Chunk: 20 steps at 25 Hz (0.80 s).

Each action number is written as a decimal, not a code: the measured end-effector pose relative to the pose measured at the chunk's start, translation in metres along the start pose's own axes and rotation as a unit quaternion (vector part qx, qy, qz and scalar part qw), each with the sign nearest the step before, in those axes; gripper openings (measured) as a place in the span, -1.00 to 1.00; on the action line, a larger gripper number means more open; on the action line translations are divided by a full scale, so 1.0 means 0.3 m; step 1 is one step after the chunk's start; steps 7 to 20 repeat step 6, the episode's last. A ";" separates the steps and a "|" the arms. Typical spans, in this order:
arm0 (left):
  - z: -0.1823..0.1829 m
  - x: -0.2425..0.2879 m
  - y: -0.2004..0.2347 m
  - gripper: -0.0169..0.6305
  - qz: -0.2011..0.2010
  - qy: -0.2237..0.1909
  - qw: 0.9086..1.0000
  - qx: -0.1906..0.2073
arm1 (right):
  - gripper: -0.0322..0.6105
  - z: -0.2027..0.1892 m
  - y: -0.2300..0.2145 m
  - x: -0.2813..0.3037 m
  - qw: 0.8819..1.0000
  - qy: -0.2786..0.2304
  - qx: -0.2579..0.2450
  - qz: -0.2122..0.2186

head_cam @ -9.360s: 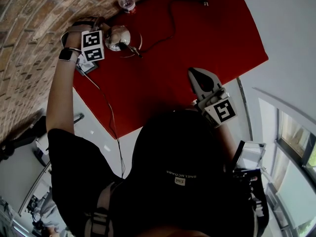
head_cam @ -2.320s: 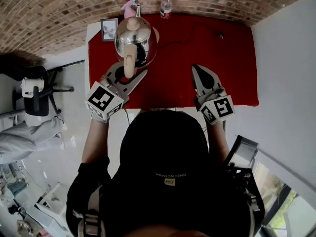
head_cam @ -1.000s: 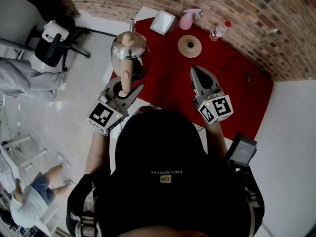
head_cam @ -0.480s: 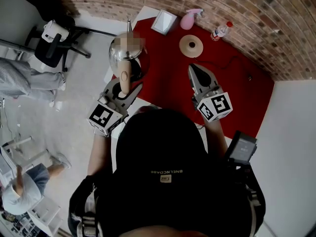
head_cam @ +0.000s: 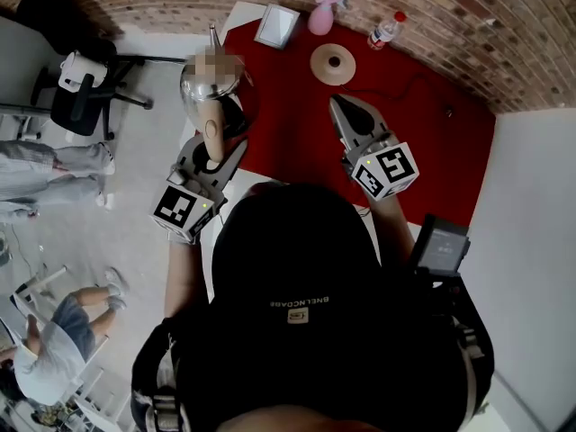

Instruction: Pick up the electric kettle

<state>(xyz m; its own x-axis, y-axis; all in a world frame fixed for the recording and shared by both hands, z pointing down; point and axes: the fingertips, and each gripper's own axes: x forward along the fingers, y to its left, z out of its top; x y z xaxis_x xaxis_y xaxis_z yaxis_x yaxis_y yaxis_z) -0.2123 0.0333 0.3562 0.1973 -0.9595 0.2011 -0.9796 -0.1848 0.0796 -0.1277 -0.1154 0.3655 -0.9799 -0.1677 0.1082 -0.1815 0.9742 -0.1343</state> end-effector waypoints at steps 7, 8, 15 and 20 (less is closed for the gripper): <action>0.010 0.024 0.020 -0.61 0.004 -0.001 1.000 0.004 | -0.88 0.012 -0.030 0.017 1.000 -0.002 0.003 0.000; 0.010 0.024 0.020 -0.61 0.004 -0.001 1.000 0.004 | -0.88 0.012 -0.030 0.017 1.000 -0.002 0.003 0.000; 0.010 0.024 0.020 -0.61 0.004 -0.001 1.000 0.004 | -0.88 0.012 -0.030 0.017 1.000 -0.002 0.003 0.000; 0.010 0.024 0.020 -0.61 0.004 -0.001 1.000 0.004 | -0.88 0.012 -0.030 0.017 1.000 -0.002 0.003 0.000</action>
